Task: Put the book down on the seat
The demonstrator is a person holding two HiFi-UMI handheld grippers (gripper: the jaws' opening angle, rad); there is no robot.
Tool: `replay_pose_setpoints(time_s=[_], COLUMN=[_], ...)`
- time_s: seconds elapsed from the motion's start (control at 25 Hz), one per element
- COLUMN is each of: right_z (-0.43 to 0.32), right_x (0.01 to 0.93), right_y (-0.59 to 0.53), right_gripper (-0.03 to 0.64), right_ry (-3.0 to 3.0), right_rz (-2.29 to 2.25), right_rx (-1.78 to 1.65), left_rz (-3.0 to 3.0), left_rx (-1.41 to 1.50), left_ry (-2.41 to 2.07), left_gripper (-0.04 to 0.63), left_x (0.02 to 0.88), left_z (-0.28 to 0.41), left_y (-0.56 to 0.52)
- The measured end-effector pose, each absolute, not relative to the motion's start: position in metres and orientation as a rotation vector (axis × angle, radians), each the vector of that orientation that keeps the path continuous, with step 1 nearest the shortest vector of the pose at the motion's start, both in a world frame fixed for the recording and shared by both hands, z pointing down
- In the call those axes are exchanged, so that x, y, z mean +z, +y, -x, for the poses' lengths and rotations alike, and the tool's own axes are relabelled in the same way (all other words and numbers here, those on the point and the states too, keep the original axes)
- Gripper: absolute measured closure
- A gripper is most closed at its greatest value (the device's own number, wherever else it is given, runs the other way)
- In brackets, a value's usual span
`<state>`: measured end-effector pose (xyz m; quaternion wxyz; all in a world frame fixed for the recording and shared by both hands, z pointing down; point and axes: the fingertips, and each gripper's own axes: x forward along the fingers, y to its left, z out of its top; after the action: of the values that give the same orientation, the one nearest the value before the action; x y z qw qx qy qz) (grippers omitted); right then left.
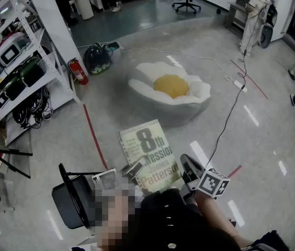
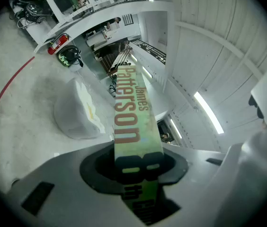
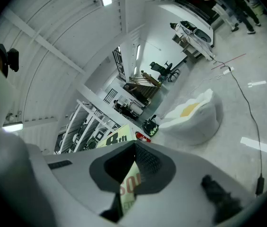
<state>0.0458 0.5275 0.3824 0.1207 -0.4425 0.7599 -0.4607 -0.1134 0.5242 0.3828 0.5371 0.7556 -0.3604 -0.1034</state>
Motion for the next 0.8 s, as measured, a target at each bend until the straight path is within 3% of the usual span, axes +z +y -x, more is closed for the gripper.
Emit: replay_pose_setpoints(time_s=[0.8], right_z=[-0.083], right_x=[0.398], right_y=[0.504], right_gripper=[0.604], right_ry=[2.257], right_rz=[1.277], right_rx=[-1.292], left_rz=[-1.788], left_rx=[-0.320], left_ry=[-0.806], left_gripper=[0.434], left_x=[0.392], left_z=[0.076], left_y=[0.495])
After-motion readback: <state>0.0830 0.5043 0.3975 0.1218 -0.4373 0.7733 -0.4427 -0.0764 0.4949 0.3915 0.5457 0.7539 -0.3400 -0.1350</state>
